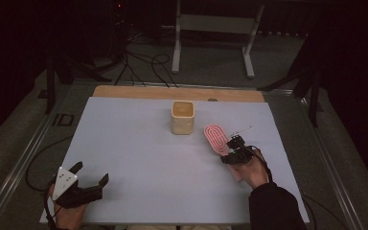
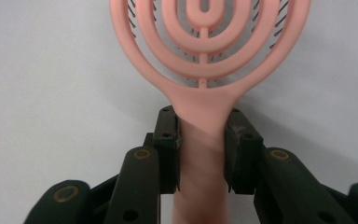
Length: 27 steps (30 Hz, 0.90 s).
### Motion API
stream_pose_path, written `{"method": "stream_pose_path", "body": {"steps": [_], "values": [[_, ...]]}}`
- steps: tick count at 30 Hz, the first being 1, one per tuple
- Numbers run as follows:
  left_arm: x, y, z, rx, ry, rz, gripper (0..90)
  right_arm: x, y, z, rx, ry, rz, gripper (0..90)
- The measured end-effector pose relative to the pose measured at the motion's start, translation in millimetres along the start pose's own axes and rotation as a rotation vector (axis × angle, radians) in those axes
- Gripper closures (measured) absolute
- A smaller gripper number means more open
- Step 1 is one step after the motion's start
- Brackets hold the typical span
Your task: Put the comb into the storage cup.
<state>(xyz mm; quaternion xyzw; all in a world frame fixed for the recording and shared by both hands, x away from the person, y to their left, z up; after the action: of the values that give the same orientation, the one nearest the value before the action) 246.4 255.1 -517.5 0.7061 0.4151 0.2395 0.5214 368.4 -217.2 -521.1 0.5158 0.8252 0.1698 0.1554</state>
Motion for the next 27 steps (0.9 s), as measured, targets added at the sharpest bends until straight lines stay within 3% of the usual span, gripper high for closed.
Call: {"method": "stream_pose_path", "body": {"steps": [5, 16, 21, 27], "values": [[-0.5, 0.0, 0.1, 0.0, -0.001, 0.002, 0.4, 3.2, -1.0, -7.3, -0.096, 0.039, 0.017, 69.8], [-0.9, -2.9, 3.2, 0.024, 0.005, 0.002, 0.4, 7.2, -7.5, -26.7, -0.276, 0.074, 0.038, 69.7], [-1.6, -3.9, 4.6, 0.039, 0.006, 0.004, 0.4, 12.1, -6.1, -30.1, -0.319, 0.068, 0.019, 69.7], [-4.4, -0.6, 3.9, 0.027, -0.027, -0.009, 0.4, 22.4, -5.6, -31.3, -0.376, 0.092, 0.012, 69.7]]}}
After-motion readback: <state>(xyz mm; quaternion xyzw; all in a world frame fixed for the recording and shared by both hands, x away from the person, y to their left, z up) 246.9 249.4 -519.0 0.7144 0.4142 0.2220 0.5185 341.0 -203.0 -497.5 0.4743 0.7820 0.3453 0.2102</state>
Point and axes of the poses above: each handheld gripper's, and its own axes: z roughly forward along the jaws, y roughly out of its top, x roughly to its left, the point moved 4 cm from there along z, roughly forward along the jaws, and after that the axes turned 11 degrees about -y, right-handed, at the moved point
